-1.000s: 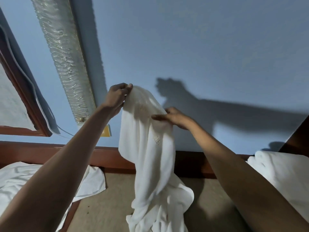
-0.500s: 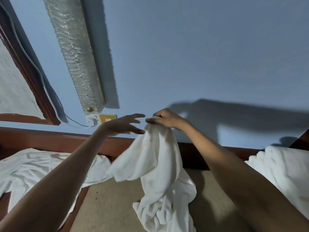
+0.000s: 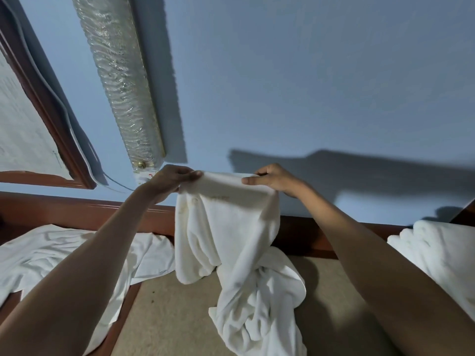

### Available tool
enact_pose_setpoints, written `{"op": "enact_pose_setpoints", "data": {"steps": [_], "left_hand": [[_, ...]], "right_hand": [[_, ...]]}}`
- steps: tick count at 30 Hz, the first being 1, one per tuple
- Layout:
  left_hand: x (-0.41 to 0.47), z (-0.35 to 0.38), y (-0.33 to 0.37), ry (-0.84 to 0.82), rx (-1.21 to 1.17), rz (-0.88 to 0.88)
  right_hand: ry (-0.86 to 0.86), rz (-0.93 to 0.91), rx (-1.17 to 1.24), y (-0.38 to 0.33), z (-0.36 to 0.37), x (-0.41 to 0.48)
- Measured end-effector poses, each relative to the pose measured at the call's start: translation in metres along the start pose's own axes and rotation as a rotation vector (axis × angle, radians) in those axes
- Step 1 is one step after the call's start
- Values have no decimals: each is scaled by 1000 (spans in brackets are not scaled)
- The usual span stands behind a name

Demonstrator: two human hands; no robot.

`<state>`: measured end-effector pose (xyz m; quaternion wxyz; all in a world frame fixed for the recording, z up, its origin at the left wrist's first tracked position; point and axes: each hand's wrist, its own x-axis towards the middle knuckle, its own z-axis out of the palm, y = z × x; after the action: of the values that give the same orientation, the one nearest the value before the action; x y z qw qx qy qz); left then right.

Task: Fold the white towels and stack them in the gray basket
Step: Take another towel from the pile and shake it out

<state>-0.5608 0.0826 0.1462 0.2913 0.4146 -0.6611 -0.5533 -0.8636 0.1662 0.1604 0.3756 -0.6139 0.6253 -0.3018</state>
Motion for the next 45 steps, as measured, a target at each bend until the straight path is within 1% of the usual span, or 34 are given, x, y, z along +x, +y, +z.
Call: {"op": "enact_pose_setpoints", "data": {"steps": [2,4,5,6,8,10,11,12,13,16,18,21,23,25,27,29,31,33,34,37,40,43,44,45], "left_hand": [[3,-11,-9,89,-17,0],[3,-16,-18,172,19,-9],[3,-16,-22,193,61,-12],[3,-14,-24,180,106,-16],[3,-1,-18,72,198,-67],[1,21,0,-143,226,-138],[0,33,11,-246,231,-139],[1,45,20,-316,241,-115],[3,55,27,-346,246,-80],[8,66,32,-317,201,37],[10,58,28,-281,154,68],[11,38,15,-193,80,65],[10,25,2,-95,39,32],[8,15,-10,24,40,4],[6,11,-18,73,103,14],[0,15,-18,-11,203,12],[-9,29,-5,-186,261,-15],[-16,44,7,-328,270,21],[-18,49,11,-350,261,56],[-23,52,19,-288,223,118],[-27,43,14,-220,245,167],[-30,35,5,-165,87,131],[-31,32,3,-164,36,111],[-33,30,1,-163,12,88]], "right_hand": [[24,-11,10,5,-4,1],[34,0,32,9,-6,1],[38,0,39,8,-6,-1],[46,5,37,7,-5,-2],[53,0,30,-1,-2,-7],[55,-40,51,-10,3,-7],[58,-50,42,-15,7,-7],[55,-59,28,-18,9,-6],[55,-67,24,-19,11,-6],[58,-57,6,-22,12,-10],[70,-51,-2,-18,8,-14],[101,-5,-31,-8,1,-21],[119,-7,-22,0,-2,-25],[119,-12,14,8,-3,-28],[112,-24,24,9,0,-29],[108,-55,35,1,8,-31],[105,-89,70,-10,15,-30],[91,-127,88,-21,24,-27],[84,-145,89,-26,29,-26],[96,-163,102,-30,40,-24],[93,-155,171,-21,54,-26],[17,-67,94,1,77,-29],[-16,-45,90,8,85,-31],[-31,-35,147,13,93,-33]]}}
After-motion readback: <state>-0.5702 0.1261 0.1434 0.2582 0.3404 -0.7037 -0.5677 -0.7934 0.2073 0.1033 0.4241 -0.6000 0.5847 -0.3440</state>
